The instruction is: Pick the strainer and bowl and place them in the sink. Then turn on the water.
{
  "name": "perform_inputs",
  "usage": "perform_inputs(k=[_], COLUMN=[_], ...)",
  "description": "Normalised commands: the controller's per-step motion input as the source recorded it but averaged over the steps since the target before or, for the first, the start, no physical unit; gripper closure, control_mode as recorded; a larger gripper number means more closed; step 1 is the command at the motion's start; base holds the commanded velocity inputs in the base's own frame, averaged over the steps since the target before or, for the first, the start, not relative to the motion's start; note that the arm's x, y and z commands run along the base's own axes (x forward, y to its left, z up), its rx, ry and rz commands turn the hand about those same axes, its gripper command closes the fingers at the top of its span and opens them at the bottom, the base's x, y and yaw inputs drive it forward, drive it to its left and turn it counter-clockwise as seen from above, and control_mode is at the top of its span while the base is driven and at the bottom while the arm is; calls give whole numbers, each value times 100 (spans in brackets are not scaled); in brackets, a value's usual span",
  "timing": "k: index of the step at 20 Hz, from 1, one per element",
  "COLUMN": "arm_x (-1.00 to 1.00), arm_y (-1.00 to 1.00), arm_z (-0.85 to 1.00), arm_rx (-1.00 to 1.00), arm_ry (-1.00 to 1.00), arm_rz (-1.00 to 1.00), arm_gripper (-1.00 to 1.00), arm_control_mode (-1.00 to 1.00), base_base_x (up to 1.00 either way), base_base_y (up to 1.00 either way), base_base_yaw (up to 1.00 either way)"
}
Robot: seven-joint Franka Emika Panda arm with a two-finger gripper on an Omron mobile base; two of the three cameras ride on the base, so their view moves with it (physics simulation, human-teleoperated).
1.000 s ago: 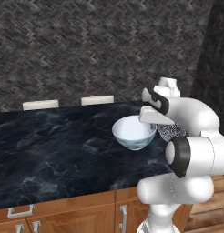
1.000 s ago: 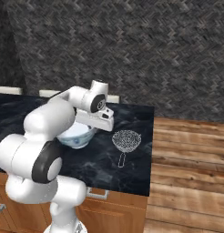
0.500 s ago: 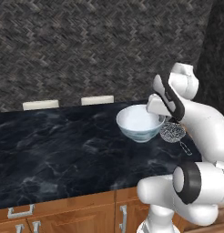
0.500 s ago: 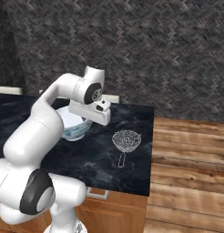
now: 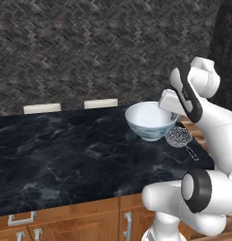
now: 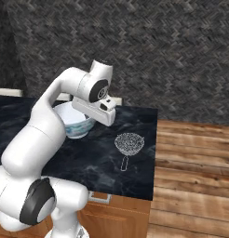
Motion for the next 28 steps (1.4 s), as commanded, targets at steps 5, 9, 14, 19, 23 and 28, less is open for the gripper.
perform_inputs(k=[5, 9, 14, 19, 23, 28], arm_x=[-6, -6, -5, -1, 0, 0], arm_y=[0, -1, -11, -1, 0, 0], arm_z=[24, 0, 0, -1, 0, 0], arm_rx=[5, 1, 2, 0, 0, 0], arm_ry=[6, 2, 0, 0, 0, 0], arm_rz=[0, 0, 0, 0, 0, 0], arm_gripper=[100, 100, 100, 100, 100, 100], arm_control_mode=[-100, -100, -100, 100, 100, 100], base_base_x=[0, 0, 0, -32, -98, -99], base_base_y=[0, 0, 0, -4, -4, 0], base_base_yaw=[0, 0, 0, 0, -1, -1])
